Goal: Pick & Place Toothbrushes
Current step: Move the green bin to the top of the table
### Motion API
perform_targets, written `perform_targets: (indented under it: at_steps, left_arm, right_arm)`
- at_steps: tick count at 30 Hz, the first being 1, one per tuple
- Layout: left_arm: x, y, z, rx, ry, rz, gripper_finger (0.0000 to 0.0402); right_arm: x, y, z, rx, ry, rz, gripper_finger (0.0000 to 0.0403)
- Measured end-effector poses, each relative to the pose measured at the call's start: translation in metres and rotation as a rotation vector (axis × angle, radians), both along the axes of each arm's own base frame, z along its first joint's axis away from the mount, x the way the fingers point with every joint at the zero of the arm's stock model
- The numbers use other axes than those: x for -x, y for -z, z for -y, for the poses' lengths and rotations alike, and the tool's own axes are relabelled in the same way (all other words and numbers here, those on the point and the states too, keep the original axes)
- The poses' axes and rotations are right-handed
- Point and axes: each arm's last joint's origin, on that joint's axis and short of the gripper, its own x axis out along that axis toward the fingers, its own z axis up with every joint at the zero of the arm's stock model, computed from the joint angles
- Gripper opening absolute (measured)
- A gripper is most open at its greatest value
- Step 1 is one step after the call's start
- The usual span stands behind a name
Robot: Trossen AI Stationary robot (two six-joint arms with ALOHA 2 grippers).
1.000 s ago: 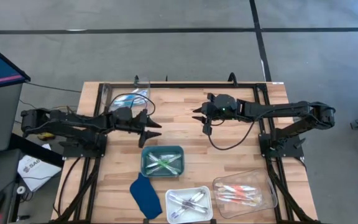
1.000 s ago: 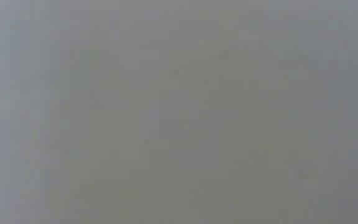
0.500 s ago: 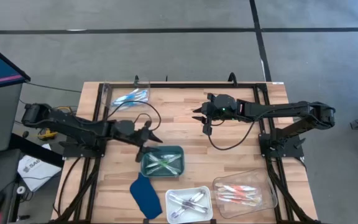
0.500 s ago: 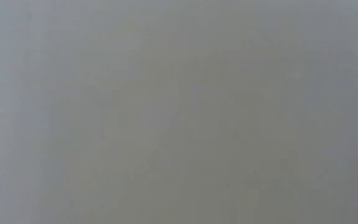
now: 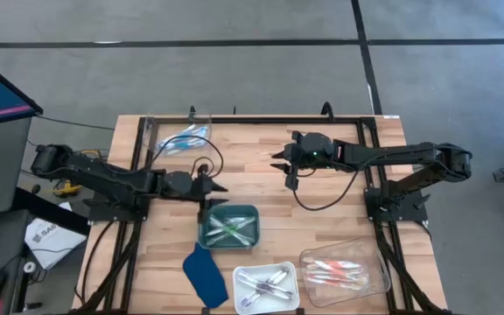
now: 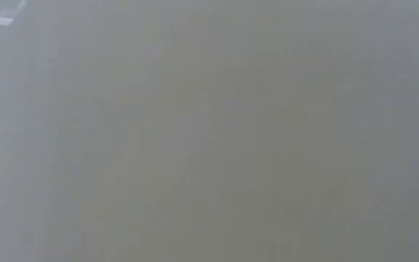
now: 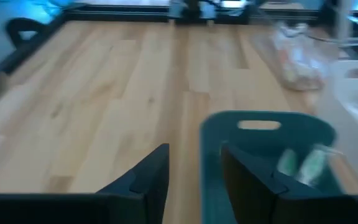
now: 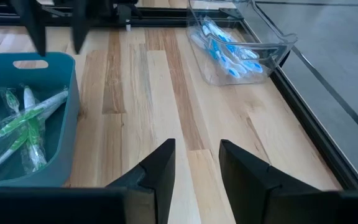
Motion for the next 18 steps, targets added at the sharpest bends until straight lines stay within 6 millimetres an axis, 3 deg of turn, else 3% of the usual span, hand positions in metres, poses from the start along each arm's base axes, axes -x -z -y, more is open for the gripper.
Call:
perform_targets:
  at_steps: [7,13,18]
  left_arm:
    - [-0.007,0.019,0.001,0.000,0.026,-0.096,0.0112]
    - [-0.016,0.048,0.003,0.007,0.056,-0.226,0.0114]
    - [-0.018,0.058,0.004,0.000,0.057,-0.270,0.0117]
  right_arm:
    - [0.000,0.000,0.000,-0.002,0.001,0.001,0.0118]
    - [0.000,0.000,0.000,-0.002,0.001,0.001,0.0118]
    - [0.000,0.000,0.000,-0.002,0.001,0.001,0.0118]
